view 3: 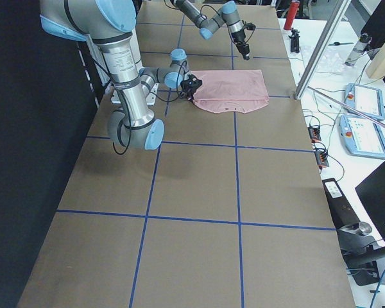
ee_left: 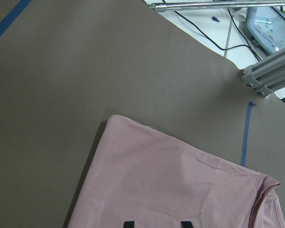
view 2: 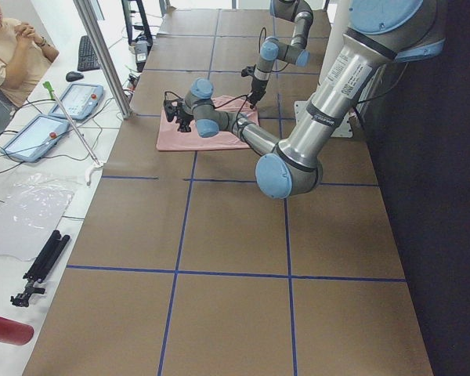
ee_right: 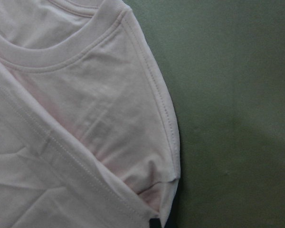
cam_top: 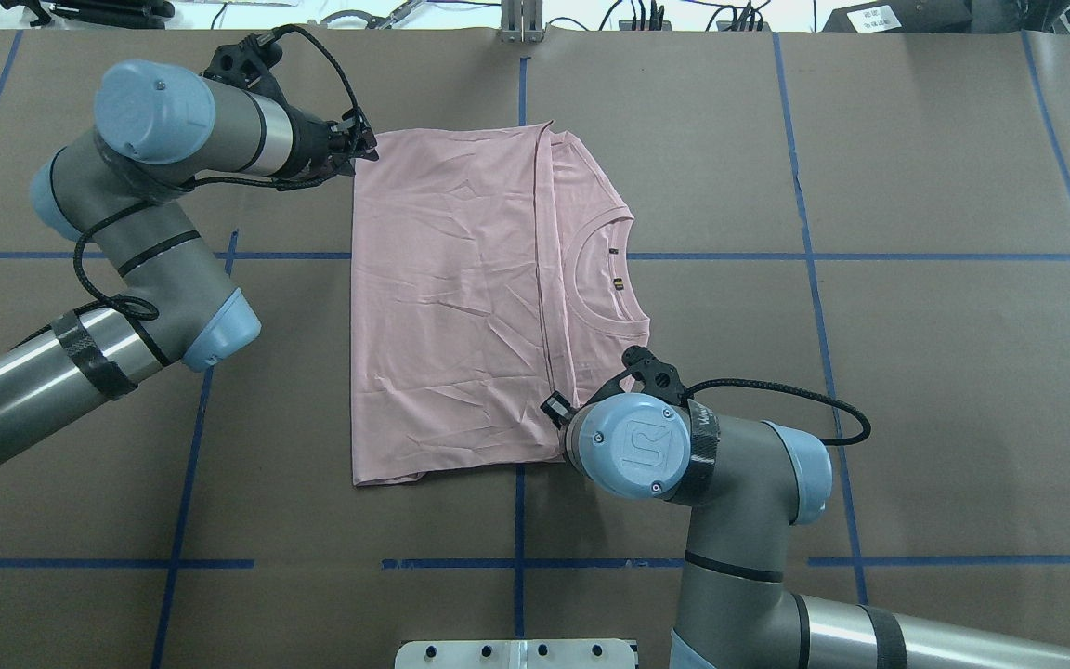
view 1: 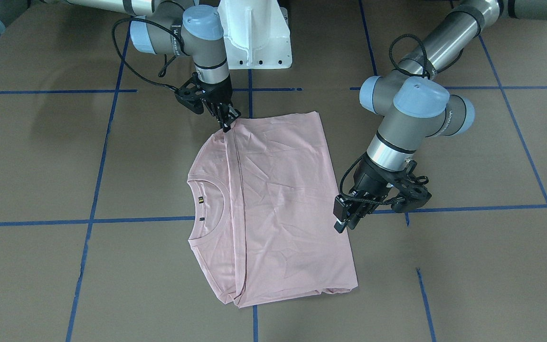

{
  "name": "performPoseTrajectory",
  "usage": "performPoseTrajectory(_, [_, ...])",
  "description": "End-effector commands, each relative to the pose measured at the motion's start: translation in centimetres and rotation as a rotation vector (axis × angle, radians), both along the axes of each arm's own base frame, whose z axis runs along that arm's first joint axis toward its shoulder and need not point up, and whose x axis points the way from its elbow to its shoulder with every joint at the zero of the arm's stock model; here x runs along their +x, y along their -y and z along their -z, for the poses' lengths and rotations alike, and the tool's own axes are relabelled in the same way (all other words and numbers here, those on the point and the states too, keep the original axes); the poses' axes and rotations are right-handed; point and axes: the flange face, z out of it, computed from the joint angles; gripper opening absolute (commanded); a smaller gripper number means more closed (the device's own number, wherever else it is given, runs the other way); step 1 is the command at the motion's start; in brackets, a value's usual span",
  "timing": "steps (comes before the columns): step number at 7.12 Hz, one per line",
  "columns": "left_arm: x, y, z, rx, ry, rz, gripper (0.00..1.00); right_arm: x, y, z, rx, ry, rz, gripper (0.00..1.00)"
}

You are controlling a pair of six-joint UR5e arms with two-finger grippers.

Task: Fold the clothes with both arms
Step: 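Move both grippers to the shirt's edge nearest the robot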

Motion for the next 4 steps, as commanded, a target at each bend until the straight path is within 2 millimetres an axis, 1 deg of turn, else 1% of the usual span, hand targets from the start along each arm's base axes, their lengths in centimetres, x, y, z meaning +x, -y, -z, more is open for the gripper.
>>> performPoseTrajectory(1, [0.0,0.0,0.0,-0.002,0.0,-0.001,0.44,0.3,0.1,0.4,0.003,0.007,-0.002,0.0])
performPoseTrajectory(2, [0.0,-0.2,0.3,-0.006,-0.01,0.002,0.44,1.0,0.0,1.1,0.007,0.02,-0.001,0.0])
performPoseTrajectory(3, [0.5,-1.4,1.9,-0.101,-0.045,0.017,0.44,2.8,-0.2,1.6,0.014,0.043,-0.003,0.0])
performPoseTrajectory(4, [4.5,-6.6,4.1,-0.171,0.008,-0.038,0.44,3.7,-0.9,1.5,0.014,0.052,0.001,0.0])
